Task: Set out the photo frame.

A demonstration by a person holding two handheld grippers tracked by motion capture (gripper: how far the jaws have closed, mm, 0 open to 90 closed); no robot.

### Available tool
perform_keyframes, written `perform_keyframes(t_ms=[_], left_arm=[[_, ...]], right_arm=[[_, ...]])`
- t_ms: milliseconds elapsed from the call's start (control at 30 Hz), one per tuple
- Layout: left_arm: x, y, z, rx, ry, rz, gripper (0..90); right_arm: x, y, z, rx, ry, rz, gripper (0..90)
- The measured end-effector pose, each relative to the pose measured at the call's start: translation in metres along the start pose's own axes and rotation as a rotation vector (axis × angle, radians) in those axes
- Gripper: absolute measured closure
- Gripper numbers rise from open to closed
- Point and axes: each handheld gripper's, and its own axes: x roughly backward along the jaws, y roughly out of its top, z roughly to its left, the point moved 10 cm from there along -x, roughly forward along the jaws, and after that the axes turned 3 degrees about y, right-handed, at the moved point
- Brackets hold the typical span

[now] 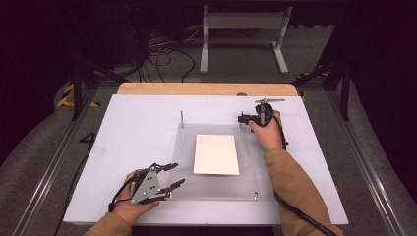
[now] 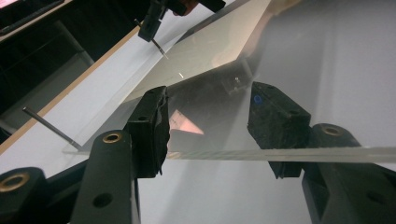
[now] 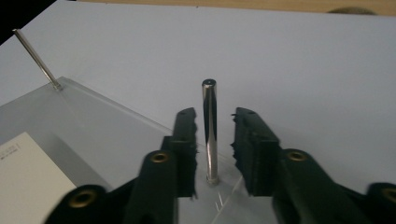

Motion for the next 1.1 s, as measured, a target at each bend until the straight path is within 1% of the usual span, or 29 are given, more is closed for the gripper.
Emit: perform_keyframes(t_ms=[33, 67, 133, 167, 267, 300, 333, 367, 433, 467, 500, 533, 567, 600, 633, 667, 700, 733, 767, 800, 833, 867, 900, 933, 967, 1000, 1033, 1100], left_arm=[[0.0, 0.0, 0.0, 0.0, 0.0, 0.0, 47.6], [0.0, 0.001, 0.001, 0.001, -0.001, -0.002, 47.6], [0.0, 0.002, 0.002, 0.005, -0.003, -0.004, 47.8], [0.0, 0.003, 0.002, 0.007, -0.004, -0.005, 47.8], [-0.001, 0.004, 0.003, 0.01, -0.004, -0.008, 47.8], [0.0, 0.005, 0.003, 0.013, -0.006, -0.005, 47.9], [0.0, 0.005, 0.004, 0.017, -0.005, -0.004, 48.0], [0.0, 0.005, 0.004, 0.018, -0.007, -0.004, 48.1], [0.0, 0.006, 0.005, 0.028, -0.004, -0.002, 48.1], [0.0, 0.007, 0.005, 0.036, -0.008, -0.002, 48.1], [0.0, 0.008, 0.006, 0.031, -0.008, -0.004, 48.1], [0.0, 0.009, 0.006, 0.041, -0.005, -0.007, 48.1], [0.001, 0.009, 0.007, 0.041, -0.007, -0.005, 48.1], [0.001, 0.009, 0.007, 0.042, -0.009, -0.004, 48.2], [0.001, 0.01, 0.008, 0.044, -0.01, -0.005, 48.1], [0.001, 0.01, 0.008, 0.044, -0.009, -0.006, 48.1], [0.001, 0.01, 0.008, 0.045, -0.011, -0.006, 48.2], [0.001, 0.01, 0.008, 0.051, -0.012, -0.007, 48.2], [0.001, 0.011, 0.009, 0.05, -0.013, -0.006, 48.1], [0.001, 0.011, 0.009, 0.05, -0.013, -0.006, 48.2], [0.001, 0.011, 0.01, 0.054, -0.013, -0.006, 48.2], [0.001, 0.012, 0.01, 0.064, -0.013, -0.008, 48.2], [0.001, 0.012, 0.01, 0.064, -0.013, -0.008, 48.2], [0.001, 0.014, 0.011, 0.07, -0.012, -0.01, 48.2], [0.002, 0.014, 0.011, 0.07, -0.016, -0.006, 48.2], [0.002, 0.014, 0.011, 0.07, -0.016, -0.006, 48.2], [0.002, 0.014, 0.011, 0.076, -0.015, -0.01, 48.2], [0.003, 0.015, 0.012, 0.075, -0.018, -0.009, 48.5]], right_arm=[[0.0, 0.0, 0.0, 0.0, 0.0, 0.0, 66.3], [0.002, -0.001, 0.0, 0.02, 0.003, -0.012, 62.5], [0.008, -0.003, -0.001, 0.041, 0.014, -0.026, 56.1], [0.013, -0.004, -0.002, 0.053, 0.011, -0.034, 52.5], [0.025, -0.005, -0.001, 0.059, 0.029, -0.062, 44.7], [0.03, -0.006, 0.002, 0.061, 0.044, -0.07, 42.6], [0.037, -0.007, 0.006, 0.065, 0.076, -0.085, 40.6], [0.042, -0.008, 0.008, 0.077, 0.091, -0.098, 39.0], [0.053, -0.012, 0.014, 0.105, 0.104, -0.112, 38.3], [0.063, -0.014, 0.02, 0.129, 0.122, -0.13, 38.1], [0.063, -0.014, 0.02, 0.129, 0.122, -0.13, 38.1], [0.067, -0.015, 0.022, 0.141, 0.126, -0.136, 38.0], [0.075, -0.017, 0.027, 0.166, 0.136, -0.15, 38.0], [0.082, -0.018, 0.032, 0.176, 0.151, -0.163, 37.8], [0.094, -0.021, 0.042, 0.201, 0.18, -0.186, 36.6], [0.094, -0.021, 0.042, 0.201, 0.18, -0.186, 36.6], [0.099, -0.022, 0.045, 0.217, 0.185, -0.195, 35.7], [0.111, -0.026, 0.053, 0.251, 0.188, -0.211, 35.0], [0.118, -0.029, 0.057, 0.269, 0.187, -0.217, 34.9], [0.118, -0.029, 0.057, 0.269, 0.187, -0.217, 34.9], [0.122, -0.031, 0.059, 0.277, 0.185, -0.217, 34.5], [0.131, -0.036, 0.063, 0.297, 0.179, -0.216, 34.4], [0.131, -0.036, 0.063, 0.297, 0.179, -0.216, 34.4], [0.14, -0.041, 0.067, 0.314, 0.177, -0.209, 34.2], [0.143, -0.043, 0.069, 0.327, 0.172, -0.21, 34.2], [0.143, -0.043, 0.069, 0.327, 0.172, -0.21, 34.2], [0.147, -0.045, 0.071, 0.343, 0.17, -0.213, 33.9], [0.154, -0.05, 0.076, 0.37, 0.166, -0.207, 33.7]])
